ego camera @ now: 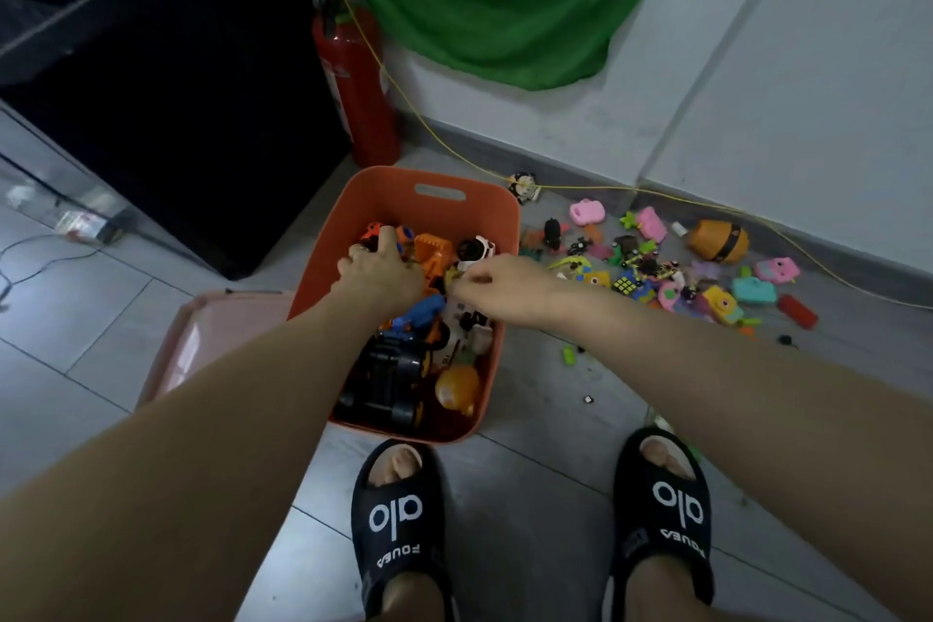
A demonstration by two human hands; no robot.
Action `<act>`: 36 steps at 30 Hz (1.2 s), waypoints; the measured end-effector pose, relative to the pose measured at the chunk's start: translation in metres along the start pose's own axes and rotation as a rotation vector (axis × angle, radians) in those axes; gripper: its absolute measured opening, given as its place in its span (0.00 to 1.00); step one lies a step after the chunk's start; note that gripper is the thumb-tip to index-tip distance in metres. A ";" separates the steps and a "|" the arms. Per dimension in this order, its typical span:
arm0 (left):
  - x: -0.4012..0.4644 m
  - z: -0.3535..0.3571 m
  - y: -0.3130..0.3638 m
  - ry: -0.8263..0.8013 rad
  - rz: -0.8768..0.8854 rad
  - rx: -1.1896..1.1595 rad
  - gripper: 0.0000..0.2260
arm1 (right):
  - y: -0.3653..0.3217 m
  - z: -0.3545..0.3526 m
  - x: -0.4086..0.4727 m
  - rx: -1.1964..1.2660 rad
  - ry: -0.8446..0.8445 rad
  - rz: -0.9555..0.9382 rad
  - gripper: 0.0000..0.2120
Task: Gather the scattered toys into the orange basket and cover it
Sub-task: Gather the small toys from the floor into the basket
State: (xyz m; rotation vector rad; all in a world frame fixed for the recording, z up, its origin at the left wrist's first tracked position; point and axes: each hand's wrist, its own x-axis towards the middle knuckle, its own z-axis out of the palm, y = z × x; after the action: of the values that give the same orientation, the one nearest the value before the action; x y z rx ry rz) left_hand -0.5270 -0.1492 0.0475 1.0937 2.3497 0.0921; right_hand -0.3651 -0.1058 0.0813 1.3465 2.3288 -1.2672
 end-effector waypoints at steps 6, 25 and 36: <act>-0.020 0.017 0.053 0.099 0.410 0.015 0.16 | 0.047 -0.042 -0.009 -0.082 0.149 0.090 0.15; -0.027 0.195 0.157 -0.397 0.553 0.584 0.41 | 0.333 0.026 -0.061 0.168 0.202 0.761 0.39; -0.016 0.289 0.126 -0.403 0.431 0.577 0.48 | 0.376 0.097 -0.047 0.070 0.603 0.878 0.36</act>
State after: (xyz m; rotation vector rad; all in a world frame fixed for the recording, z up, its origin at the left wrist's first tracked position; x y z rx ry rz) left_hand -0.2870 -0.1227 -0.1557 1.6929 1.7825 -0.6274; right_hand -0.0706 -0.1200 -0.1755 2.6209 1.5381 -0.7082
